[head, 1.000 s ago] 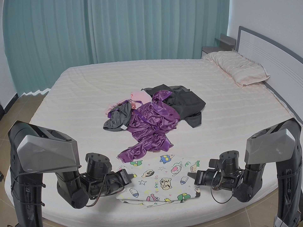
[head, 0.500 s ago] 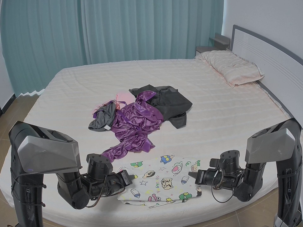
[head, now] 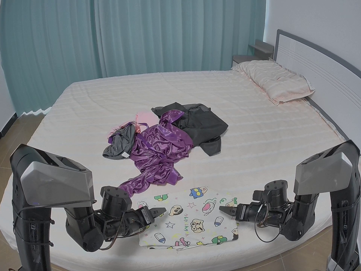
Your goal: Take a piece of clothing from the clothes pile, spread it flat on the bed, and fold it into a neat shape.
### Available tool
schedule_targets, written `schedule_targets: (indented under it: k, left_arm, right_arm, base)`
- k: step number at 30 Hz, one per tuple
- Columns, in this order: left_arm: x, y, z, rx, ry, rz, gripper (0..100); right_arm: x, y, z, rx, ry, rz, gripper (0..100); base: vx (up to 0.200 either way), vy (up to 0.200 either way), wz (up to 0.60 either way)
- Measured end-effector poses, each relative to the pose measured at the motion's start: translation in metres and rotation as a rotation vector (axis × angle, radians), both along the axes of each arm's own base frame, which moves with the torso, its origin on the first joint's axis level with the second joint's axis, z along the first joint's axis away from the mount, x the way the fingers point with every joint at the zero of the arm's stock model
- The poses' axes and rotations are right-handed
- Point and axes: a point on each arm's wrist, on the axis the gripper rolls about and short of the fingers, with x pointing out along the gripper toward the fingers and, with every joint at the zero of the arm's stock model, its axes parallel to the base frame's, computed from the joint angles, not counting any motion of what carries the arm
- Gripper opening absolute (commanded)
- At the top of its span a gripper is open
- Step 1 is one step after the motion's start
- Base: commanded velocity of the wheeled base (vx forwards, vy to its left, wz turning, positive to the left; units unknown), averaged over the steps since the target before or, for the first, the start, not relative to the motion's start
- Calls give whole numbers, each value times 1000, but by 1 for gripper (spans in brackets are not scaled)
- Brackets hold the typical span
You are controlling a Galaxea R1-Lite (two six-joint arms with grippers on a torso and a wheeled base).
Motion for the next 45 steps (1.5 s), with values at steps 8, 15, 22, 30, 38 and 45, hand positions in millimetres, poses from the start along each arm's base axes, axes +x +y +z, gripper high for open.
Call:
schedule_targets:
  k: [8,15,22,30,38,45]
  left_arm:
    - [2,20,12,-41,-51,54,100]
    - [4,26,16,-51,-63,70,100]
    - [6,27,15,-53,-67,74,100]
    - [7,27,13,-51,-65,76,100]
    - [7,25,12,-42,-66,70,100]
    - [4,19,13,-48,-87,55,100]
  right_arm:
    - [-15,-14,15,19,27,34,100]
    - [-36,-20,13,-13,58,156,100]
    - [-46,-17,5,-35,90,201,100]
    - [-49,-12,-3,-51,115,220,0]
    - [-60,-21,-2,-110,156,243,0]
    - [-64,-26,-2,-177,178,288,0]
  base:
    - [0,0,0]
    - [0,0,0]
    - [0,0,0]
    - [0,0,0]
    - [0,0,0]
    - [0,0,0]
